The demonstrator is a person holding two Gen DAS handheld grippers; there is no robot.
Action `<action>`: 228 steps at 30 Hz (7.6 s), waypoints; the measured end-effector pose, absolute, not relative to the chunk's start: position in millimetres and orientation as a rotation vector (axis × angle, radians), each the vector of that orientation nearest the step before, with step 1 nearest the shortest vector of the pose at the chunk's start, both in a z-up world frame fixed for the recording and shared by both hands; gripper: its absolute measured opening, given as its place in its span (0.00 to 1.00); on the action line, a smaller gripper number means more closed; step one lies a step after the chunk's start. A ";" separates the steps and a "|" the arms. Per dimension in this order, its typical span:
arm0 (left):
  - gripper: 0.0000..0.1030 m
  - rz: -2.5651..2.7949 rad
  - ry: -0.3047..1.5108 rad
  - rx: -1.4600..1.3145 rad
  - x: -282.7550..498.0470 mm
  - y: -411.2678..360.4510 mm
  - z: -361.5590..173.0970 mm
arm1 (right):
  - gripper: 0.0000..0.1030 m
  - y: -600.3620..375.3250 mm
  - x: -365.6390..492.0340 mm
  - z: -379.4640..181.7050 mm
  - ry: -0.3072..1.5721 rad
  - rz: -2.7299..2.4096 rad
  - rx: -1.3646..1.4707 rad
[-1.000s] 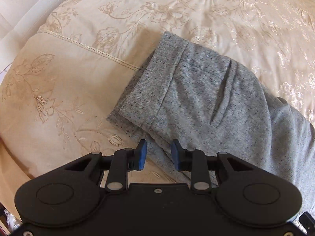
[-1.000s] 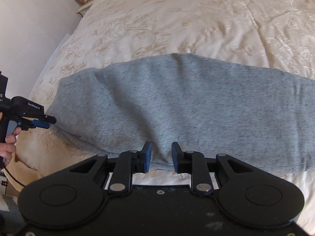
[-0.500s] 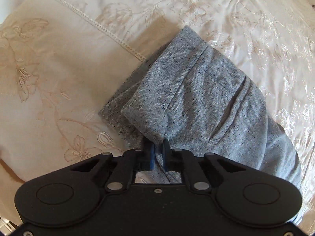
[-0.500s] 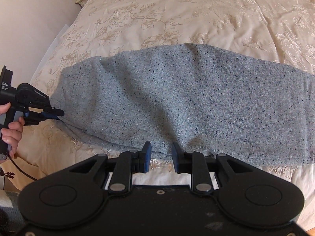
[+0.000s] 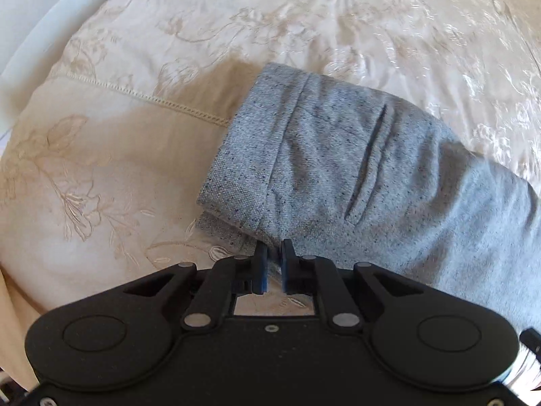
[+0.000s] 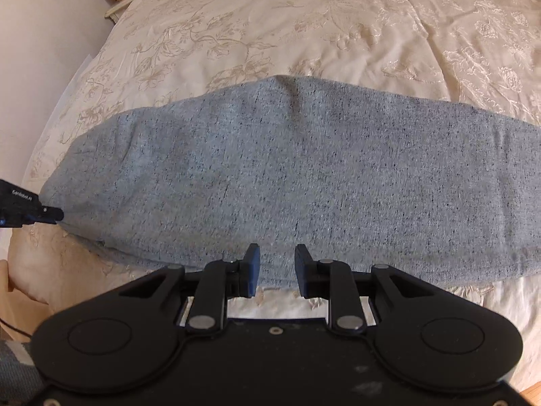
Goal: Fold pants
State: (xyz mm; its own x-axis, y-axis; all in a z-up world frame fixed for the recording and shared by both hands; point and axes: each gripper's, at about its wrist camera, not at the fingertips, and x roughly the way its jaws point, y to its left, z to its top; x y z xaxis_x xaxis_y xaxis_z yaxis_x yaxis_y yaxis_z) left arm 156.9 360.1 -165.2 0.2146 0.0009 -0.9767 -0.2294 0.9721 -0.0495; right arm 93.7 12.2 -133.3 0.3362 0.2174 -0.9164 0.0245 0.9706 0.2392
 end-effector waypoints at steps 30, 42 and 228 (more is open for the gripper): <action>0.20 -0.180 1.293 0.068 161.6 222.4 -164.3 | 0.24 -24.2 174.0 -117.2 1.184 0.166 0.282; 0.21 0.068 1.345 -0.057 237.9 246.1 -192.6 | 0.26 -4.6 323.1 -166.1 1.214 0.210 0.255; 0.41 -0.134 1.128 0.173 112.0 235.4 -159.5 | 0.18 17.7 88.4 -144.7 1.120 0.149 0.225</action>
